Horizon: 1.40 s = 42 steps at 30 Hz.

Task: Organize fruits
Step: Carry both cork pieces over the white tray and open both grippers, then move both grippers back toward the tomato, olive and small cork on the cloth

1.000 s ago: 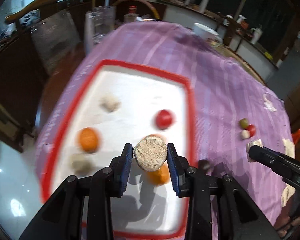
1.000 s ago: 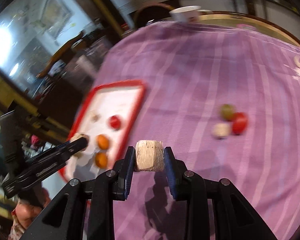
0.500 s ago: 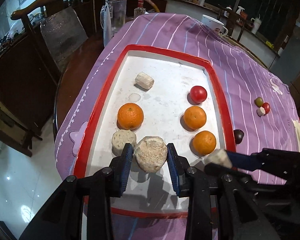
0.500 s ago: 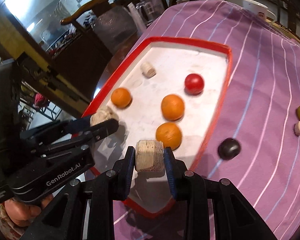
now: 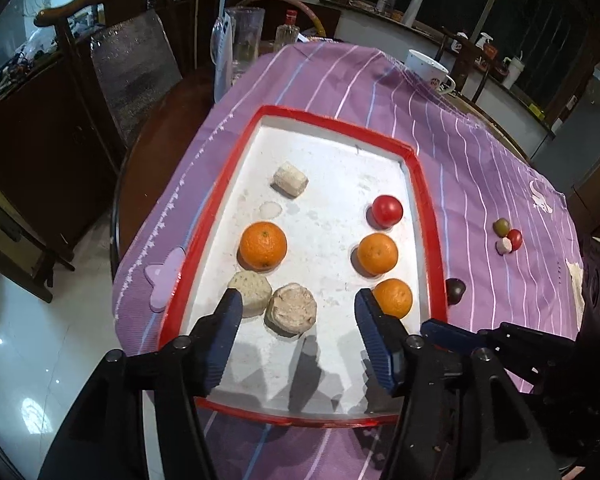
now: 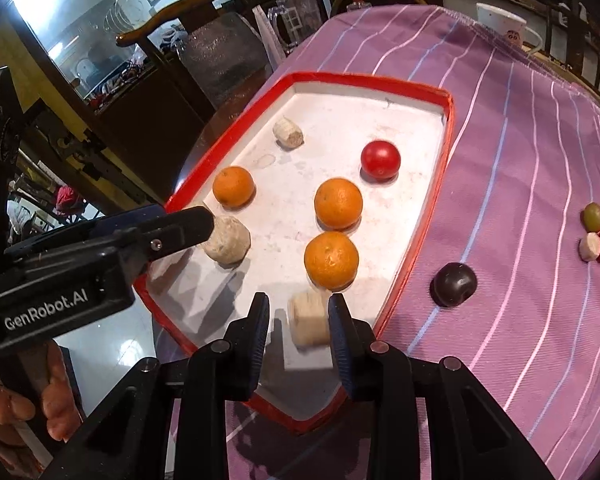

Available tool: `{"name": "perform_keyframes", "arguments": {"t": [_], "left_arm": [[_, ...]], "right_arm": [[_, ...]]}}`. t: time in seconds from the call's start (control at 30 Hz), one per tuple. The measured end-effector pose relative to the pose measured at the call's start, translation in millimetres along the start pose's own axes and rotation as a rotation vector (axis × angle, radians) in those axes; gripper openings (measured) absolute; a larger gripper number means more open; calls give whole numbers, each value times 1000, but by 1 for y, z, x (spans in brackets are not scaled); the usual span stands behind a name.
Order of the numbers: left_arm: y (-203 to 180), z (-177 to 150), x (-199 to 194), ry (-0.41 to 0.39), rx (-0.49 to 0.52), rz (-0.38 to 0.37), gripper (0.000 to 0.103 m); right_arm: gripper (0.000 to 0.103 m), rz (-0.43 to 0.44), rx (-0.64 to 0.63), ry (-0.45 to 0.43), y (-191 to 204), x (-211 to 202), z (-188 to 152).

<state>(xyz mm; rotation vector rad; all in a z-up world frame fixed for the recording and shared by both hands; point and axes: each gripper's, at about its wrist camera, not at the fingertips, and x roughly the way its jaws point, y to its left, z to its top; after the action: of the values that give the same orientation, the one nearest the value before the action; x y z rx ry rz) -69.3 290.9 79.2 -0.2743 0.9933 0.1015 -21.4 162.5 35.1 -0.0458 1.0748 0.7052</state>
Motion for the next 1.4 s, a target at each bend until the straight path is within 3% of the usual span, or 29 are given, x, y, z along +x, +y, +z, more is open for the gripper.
{"name": "perform_keyframes", "arguments": {"t": [0.13, 0.23, 0.4, 0.97, 1.4], "left_arm": [[-14, 2, -13, -19, 28, 52, 62], [-28, 3, -22, -35, 52, 65, 70], [-59, 6, -26, -31, 104, 94, 70], [-161, -5, -19, 3, 278, 98, 74], [-178, -17, -17, 16, 271, 113, 74]], "right_arm": [[34, -2, 14, -35, -6, -19, -1], [34, -15, 48, -58, -16, -35, -3], [34, -42, 128, -80, -45, -61, -14], [34, -109, 283, -109, -121, -108, -48], [34, -102, 282, -107, -139, -117, -54]]}}
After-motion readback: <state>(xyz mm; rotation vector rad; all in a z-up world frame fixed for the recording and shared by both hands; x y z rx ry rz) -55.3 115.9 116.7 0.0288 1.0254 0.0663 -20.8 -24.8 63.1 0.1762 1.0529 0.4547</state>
